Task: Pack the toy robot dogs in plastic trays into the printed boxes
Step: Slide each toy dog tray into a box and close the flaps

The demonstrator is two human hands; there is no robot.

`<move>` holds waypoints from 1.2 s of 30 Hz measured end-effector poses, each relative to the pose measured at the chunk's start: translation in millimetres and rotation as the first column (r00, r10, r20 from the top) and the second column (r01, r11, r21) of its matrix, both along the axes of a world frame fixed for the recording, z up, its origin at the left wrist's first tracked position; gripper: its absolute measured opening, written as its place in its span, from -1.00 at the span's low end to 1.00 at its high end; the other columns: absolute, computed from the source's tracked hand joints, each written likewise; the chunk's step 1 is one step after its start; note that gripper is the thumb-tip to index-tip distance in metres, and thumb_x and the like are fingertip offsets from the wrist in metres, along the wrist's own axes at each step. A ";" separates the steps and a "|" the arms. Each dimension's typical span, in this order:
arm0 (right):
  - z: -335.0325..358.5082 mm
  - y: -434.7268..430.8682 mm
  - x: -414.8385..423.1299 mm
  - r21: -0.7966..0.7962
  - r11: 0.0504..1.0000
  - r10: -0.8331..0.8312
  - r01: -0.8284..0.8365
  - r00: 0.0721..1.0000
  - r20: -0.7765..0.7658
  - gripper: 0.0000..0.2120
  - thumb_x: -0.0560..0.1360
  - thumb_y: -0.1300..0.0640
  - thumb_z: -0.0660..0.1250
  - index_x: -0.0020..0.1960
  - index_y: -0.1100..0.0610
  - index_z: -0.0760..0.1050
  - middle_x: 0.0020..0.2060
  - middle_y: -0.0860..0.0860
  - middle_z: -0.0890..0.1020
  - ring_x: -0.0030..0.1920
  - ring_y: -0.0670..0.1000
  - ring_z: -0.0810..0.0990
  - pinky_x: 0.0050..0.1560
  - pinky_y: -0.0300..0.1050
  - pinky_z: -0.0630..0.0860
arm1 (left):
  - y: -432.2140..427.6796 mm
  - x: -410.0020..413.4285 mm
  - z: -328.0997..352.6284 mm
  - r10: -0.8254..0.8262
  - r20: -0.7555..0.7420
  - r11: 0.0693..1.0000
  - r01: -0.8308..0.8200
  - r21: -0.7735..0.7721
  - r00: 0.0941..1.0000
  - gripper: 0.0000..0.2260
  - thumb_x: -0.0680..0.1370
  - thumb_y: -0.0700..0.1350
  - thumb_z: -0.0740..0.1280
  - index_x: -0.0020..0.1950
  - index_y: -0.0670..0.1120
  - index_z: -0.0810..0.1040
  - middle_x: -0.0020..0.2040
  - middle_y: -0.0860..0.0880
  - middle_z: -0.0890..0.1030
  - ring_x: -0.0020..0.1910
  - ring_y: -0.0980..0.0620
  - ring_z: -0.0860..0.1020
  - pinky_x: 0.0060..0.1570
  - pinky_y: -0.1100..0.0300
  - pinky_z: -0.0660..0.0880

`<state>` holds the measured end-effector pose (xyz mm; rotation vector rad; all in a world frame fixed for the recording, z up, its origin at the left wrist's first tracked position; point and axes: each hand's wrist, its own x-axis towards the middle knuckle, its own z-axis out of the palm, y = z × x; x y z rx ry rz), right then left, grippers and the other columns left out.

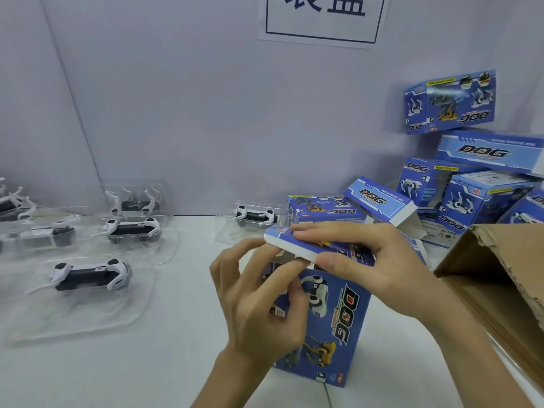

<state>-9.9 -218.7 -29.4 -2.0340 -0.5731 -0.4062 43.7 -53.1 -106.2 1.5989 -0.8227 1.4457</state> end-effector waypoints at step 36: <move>-1.6 6.8 -20.2 -0.160 0.979 -0.105 0.125 0.986 0.127 -0.71 0.50 0.20 0.31 0.14 -0.05 0.64 0.18 -0.19 0.62 0.30 -0.10 0.54 0.20 -0.21 0.50 | -4.9 -22.1 -13.2 0.005 -0.114 0.999 -0.010 -0.048 0.993 -0.87 0.59 -0.03 0.25 0.09 0.02 0.54 0.27 0.03 0.50 0.30 0.04 0.48 0.31 0.08 0.29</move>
